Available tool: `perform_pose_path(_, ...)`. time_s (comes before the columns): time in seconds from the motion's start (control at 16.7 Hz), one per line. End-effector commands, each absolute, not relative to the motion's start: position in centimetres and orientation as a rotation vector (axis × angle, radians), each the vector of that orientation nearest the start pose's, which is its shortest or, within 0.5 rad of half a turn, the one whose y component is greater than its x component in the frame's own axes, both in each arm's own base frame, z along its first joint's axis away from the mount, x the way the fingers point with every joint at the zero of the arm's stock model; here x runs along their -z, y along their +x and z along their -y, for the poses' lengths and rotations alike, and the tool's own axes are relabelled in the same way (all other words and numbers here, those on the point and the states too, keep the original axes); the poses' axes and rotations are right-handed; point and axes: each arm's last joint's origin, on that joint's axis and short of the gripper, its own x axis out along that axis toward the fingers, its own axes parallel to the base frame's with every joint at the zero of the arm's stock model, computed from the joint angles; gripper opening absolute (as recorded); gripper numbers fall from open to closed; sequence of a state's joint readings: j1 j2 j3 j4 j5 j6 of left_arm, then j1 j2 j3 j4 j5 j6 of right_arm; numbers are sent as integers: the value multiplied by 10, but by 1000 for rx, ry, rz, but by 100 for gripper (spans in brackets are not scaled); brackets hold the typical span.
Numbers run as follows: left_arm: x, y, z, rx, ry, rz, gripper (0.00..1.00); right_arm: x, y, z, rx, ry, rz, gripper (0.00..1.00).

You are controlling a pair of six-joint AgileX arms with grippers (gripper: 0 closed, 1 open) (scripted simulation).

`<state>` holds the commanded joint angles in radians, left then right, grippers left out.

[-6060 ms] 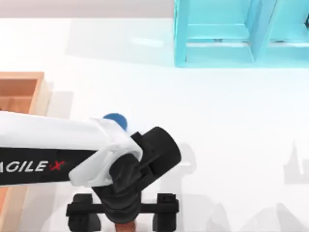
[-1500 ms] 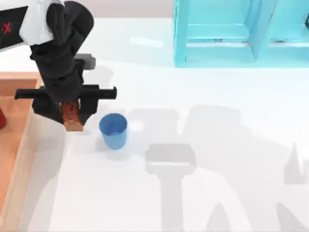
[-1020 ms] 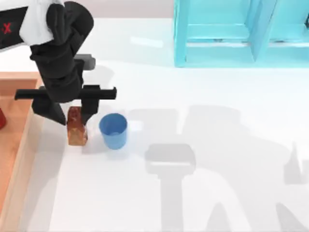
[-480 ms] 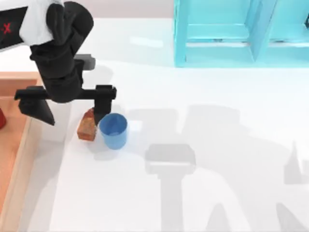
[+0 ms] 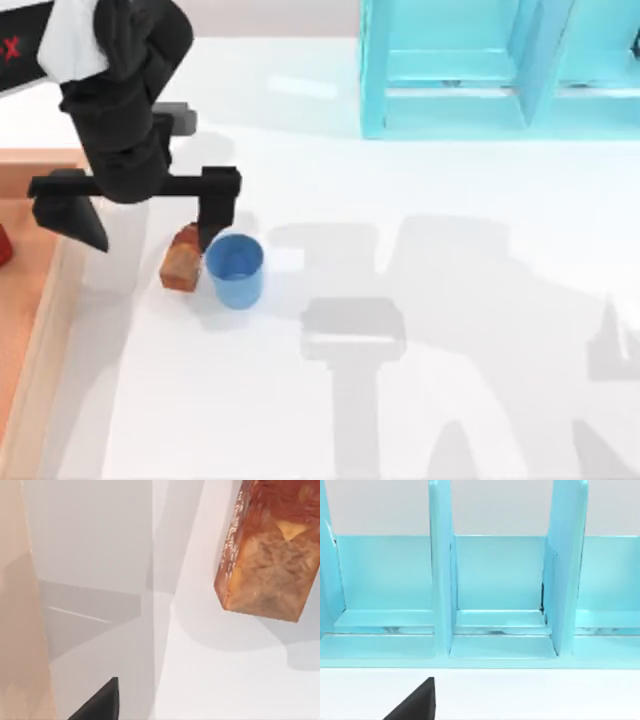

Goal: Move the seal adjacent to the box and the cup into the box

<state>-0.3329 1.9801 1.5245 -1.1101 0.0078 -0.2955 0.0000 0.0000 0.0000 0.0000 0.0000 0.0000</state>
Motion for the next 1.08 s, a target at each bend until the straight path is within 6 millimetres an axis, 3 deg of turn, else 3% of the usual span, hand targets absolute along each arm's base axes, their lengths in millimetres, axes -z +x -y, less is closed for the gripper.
perform_pose_path(0.42, -266, 358, 119, 24, 19, -1575, 100, -160, 106, 1, 0, 0, 0, 100)
perform_pose_path(0.54, -278, 357, 119, 26, 17, -1570, 100, -160, 106, 1, 0, 0, 0, 100)
perform_pose_path(0.84, -276, 358, 119, 25, 18, -1573, 100, -160, 106, 1, 0, 0, 0, 100)
perform_pose_path(1.08, -254, 361, 158, 27, 26, -1576, 100, -160, 106, 1, 0, 0, 0, 100)
